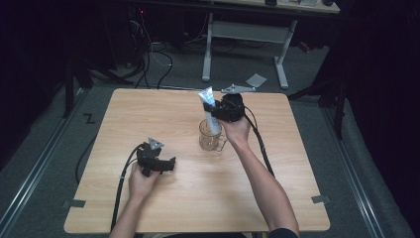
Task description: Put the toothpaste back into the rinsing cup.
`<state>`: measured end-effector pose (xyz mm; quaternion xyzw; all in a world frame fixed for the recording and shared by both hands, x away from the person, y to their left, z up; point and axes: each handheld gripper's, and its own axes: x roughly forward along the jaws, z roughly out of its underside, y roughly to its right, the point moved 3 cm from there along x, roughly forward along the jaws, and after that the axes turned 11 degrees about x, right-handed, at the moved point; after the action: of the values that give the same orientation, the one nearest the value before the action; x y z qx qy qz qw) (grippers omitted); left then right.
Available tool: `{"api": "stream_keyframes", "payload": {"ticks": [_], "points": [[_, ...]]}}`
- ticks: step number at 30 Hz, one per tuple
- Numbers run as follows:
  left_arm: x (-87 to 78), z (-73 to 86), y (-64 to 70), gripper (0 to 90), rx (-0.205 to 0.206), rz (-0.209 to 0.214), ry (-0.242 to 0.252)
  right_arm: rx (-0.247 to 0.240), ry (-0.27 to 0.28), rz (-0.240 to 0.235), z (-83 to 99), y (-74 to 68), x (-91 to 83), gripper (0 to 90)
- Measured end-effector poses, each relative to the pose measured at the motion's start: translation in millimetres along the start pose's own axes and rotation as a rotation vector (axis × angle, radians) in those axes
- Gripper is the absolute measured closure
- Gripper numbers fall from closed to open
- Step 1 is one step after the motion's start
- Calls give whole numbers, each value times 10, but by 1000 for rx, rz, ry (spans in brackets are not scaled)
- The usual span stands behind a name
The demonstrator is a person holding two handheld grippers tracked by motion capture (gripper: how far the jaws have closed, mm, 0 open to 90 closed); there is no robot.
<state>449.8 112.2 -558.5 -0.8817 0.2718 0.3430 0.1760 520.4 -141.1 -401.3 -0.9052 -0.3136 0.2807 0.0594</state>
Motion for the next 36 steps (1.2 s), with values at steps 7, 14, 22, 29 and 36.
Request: {"api": "stream_keyframes", "payload": {"ticks": [7,14,22,29,36], "points": [[0,0,0,68,0,0,0,-13,0,8,2,-13,34,641],[0,0,0,68,0,0,0,-24,-10,17,23,-19,79,639],[0,0,0,68,0,0,0,-30,-34,26,58,-15,132,638],[-1,0,0,68,0,1,-1,-29,-52,32,92,-1,150,637],[0,0,0,68,0,0,0,-27,-65,39,118,21,169,637]]}}
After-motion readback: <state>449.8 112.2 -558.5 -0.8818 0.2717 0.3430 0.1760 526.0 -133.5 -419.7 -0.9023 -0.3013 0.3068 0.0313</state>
